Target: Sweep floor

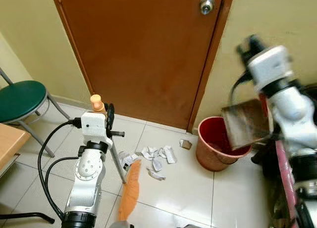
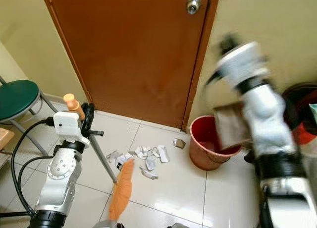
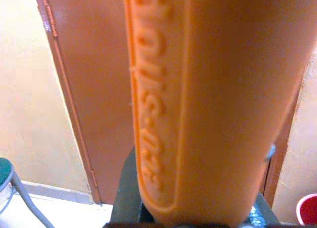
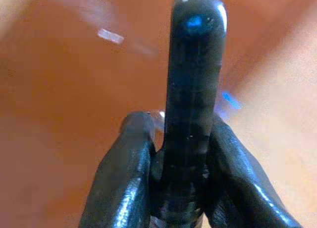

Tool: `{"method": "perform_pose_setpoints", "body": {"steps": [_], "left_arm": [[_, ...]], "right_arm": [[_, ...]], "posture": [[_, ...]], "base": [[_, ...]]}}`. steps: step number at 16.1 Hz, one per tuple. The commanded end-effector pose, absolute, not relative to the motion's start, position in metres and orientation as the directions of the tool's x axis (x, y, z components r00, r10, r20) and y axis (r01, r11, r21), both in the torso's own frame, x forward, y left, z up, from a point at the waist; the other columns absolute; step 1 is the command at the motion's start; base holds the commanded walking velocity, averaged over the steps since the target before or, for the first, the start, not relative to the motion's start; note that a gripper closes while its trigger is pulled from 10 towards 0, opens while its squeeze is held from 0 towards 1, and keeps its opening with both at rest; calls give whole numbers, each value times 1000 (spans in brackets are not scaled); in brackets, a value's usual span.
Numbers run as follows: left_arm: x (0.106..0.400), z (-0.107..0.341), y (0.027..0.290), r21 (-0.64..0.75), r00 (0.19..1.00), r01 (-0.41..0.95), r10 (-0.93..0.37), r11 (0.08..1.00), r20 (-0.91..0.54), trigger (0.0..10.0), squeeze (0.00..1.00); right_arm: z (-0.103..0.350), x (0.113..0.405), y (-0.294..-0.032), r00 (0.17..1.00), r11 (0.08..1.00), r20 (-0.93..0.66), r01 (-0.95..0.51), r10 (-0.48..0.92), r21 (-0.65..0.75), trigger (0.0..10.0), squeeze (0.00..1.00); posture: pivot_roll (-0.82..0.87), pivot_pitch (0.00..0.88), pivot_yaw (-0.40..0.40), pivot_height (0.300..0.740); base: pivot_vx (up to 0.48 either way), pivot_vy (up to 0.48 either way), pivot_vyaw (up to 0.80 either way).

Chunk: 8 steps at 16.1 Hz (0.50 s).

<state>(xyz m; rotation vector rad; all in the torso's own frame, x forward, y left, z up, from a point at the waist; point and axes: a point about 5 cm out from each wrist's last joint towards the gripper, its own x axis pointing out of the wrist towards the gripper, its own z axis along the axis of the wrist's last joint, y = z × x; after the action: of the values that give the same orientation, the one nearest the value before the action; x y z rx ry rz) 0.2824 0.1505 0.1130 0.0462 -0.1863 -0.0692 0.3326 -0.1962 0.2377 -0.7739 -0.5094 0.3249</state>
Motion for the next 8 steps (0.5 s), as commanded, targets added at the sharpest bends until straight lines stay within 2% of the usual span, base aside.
{"method": "perform_pose_setpoints", "body": {"steps": [1,2,3,8], "left_arm": [[281,113,150,41,982,55,-61,998,179,10000,0],[281,113,149,38,982,54,-60,998,179,10000,0],[282,113,149,35,982,53,-58,998,177,10000,0],[282,113,149,36,982,53,-59,998,177,10000,0]], "right_arm": [[246,323,-177,747,575,316,-107,585,-811,10000,0],[237,317,-168,711,517,267,-156,650,-842,10000,0],[233,316,-166,704,497,248,-171,666,-851,10000,0],[230,315,-167,708,497,239,-181,665,-848,10000,0]], "posture": [[-58,0,-43,740],[-59,0,-45,740],[-62,0,-47,740],[-63,0,-48,740]], "base": [[0,0,0],[0,0,0],[0,0,0],[0,0,0]]}}
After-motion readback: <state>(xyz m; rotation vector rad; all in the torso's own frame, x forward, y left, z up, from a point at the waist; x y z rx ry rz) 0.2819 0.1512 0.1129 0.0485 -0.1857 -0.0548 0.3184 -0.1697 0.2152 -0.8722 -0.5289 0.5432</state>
